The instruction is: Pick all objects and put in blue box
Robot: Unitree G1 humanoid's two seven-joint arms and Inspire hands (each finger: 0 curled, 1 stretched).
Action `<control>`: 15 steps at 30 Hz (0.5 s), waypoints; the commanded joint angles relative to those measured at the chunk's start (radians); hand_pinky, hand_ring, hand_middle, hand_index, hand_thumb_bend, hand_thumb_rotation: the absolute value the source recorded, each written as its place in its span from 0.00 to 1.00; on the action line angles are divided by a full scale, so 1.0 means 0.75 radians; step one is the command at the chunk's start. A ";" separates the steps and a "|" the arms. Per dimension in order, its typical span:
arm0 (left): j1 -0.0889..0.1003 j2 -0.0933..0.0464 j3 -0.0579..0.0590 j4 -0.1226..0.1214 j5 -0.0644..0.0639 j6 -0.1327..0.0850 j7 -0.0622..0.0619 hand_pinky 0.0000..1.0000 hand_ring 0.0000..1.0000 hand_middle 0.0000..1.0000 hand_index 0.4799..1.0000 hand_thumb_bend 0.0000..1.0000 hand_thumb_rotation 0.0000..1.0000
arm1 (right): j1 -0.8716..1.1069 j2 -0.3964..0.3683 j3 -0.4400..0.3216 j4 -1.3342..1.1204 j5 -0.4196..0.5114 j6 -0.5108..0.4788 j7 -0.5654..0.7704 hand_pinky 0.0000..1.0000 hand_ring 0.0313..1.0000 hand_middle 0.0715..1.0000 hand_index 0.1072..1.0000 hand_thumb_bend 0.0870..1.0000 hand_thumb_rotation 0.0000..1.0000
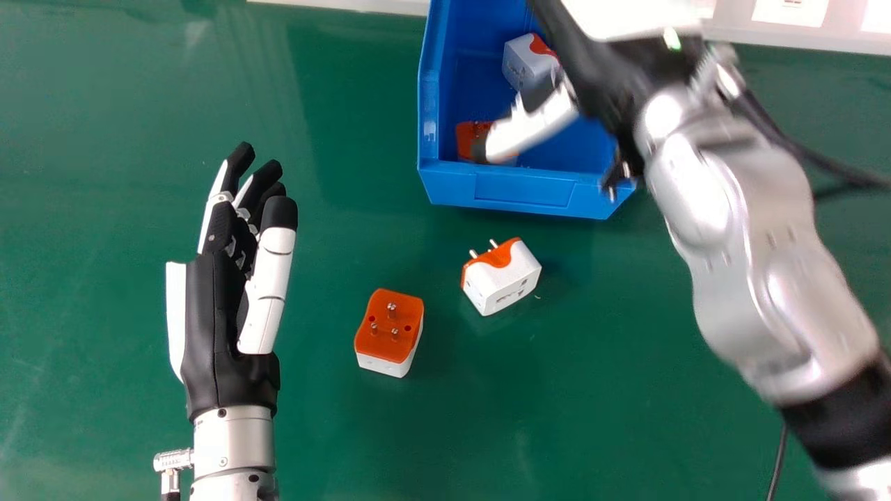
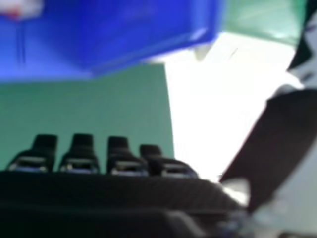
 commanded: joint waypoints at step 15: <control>0.051 -0.011 -0.029 -0.106 0.033 0.006 0.021 0.81 0.87 0.87 0.82 0.74 0.78 | 0.450 0.164 0.208 -0.567 -0.154 0.248 0.391 0.77 0.85 0.90 0.94 0.98 0.36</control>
